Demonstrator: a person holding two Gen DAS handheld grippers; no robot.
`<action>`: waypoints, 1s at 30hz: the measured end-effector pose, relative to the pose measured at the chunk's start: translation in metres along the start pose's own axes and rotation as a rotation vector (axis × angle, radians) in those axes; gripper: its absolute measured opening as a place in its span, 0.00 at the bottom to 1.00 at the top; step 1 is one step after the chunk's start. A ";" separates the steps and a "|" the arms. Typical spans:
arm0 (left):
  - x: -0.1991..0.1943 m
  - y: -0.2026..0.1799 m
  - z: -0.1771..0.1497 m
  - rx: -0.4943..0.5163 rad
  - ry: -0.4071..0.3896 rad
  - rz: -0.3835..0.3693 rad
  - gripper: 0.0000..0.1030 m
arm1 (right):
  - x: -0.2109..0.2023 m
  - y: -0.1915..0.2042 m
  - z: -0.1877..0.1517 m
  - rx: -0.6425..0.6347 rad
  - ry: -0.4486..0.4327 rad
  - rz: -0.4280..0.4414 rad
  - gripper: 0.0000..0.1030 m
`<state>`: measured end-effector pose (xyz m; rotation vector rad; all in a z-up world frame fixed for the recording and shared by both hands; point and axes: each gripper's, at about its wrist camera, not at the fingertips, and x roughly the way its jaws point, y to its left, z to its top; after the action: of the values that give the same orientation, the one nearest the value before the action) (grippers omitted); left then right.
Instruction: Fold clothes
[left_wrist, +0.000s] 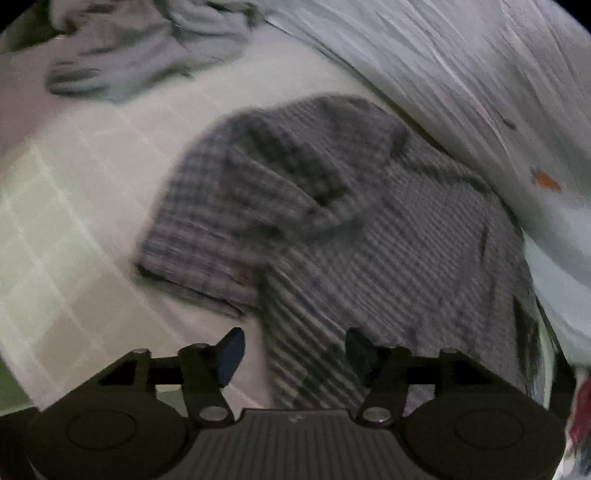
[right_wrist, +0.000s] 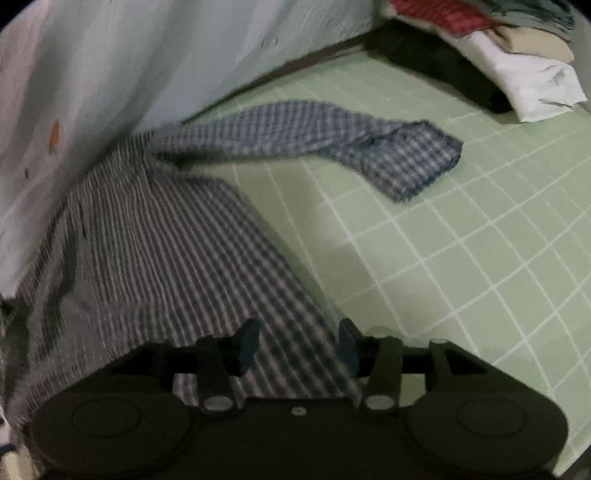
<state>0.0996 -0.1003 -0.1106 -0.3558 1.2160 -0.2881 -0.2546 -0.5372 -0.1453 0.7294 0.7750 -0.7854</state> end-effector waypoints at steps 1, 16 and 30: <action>0.003 -0.008 -0.001 0.015 0.002 0.005 0.69 | 0.001 0.002 -0.002 -0.008 0.002 -0.006 0.52; 0.049 -0.059 -0.018 0.215 0.062 0.206 0.35 | 0.009 0.004 -0.010 -0.025 0.004 -0.033 0.51; -0.017 0.029 -0.002 0.035 -0.039 0.146 0.01 | -0.052 0.015 -0.009 -0.154 -0.109 -0.012 0.01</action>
<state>0.0927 -0.0672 -0.1088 -0.2399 1.1905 -0.1760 -0.2694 -0.5051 -0.1035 0.5400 0.7333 -0.7608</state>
